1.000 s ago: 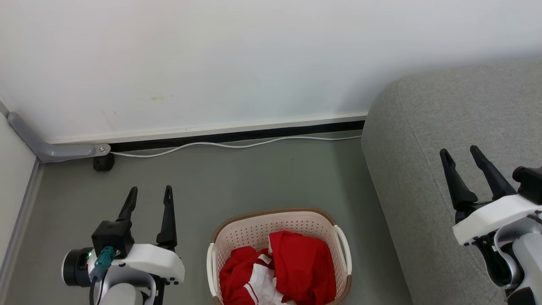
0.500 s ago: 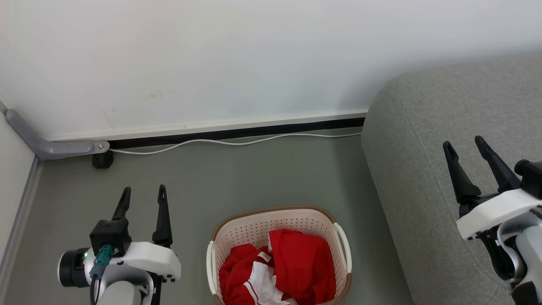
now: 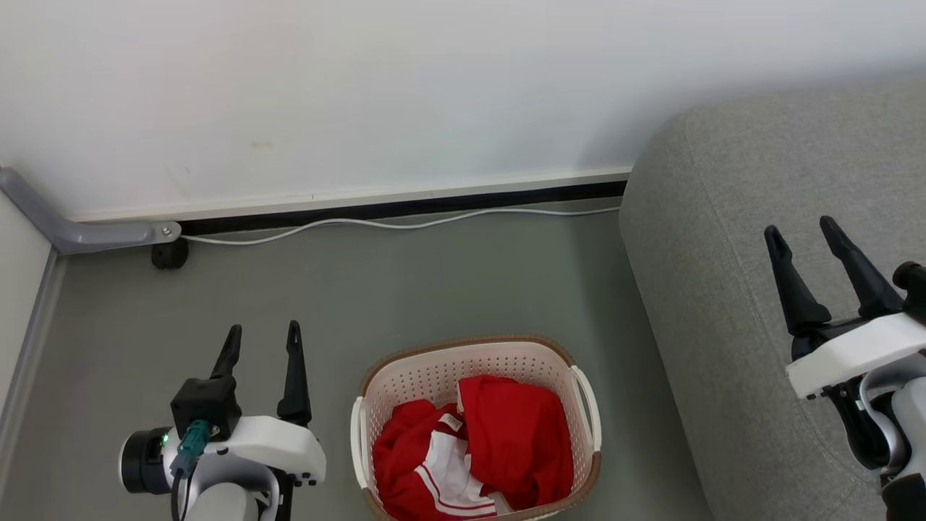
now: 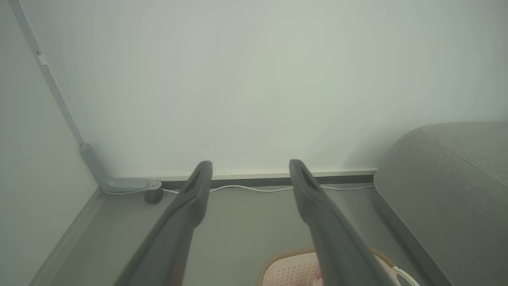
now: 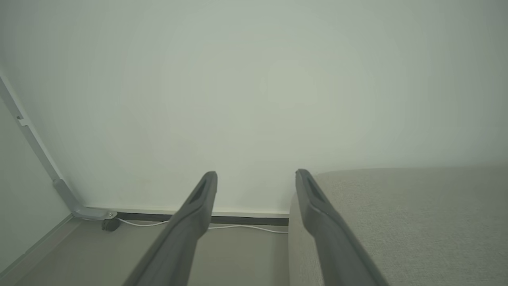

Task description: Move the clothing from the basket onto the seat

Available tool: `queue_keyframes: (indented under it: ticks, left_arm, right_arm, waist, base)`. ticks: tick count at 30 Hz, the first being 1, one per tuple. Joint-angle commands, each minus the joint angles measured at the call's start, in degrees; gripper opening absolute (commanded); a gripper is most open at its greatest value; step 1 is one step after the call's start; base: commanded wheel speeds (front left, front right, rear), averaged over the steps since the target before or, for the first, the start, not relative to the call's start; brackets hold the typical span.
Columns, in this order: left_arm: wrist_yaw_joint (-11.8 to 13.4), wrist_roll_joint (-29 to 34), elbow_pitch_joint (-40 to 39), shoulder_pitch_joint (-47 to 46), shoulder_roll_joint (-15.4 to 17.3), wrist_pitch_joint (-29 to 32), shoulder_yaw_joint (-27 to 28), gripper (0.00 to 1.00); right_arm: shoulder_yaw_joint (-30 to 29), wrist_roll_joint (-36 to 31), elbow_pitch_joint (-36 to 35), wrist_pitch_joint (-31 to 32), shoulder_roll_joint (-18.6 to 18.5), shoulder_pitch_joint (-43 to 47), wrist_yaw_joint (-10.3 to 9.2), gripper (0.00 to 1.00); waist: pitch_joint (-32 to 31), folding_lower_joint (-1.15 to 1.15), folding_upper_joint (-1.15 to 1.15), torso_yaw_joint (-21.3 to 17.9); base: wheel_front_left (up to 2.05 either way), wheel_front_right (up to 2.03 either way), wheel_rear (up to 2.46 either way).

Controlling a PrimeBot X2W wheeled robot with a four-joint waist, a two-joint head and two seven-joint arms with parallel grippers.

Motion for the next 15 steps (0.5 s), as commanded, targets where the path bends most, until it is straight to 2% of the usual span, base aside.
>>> queue_keyframes:
  ticks: [1, 15]
  left_arm:
    - [0.88, -0.83, -1.42, -2.98, 0.58, -0.59, 0.9, 1.0]
    - [9.56, -7.23, -3.49, -6.31, 0.58, -0.59, -12.15, 1.0]
  right_arm:
    - [-0.02, 0.13, -2.15, -0.78, -1.72, -0.79, 0.24, 1.0]
    - [-3.86, 2.02, -12.61, -0.78, -7.93, -0.42, 0.24, 1.0]
  waist:
    - [1.34, 0.0, 0.0, -0.01]
    - [14.3, 0.0, 0.0, 0.12]
  base:
    - [0.0, 0.0, 0.0]
    - [0.0, 0.0, 0.0]
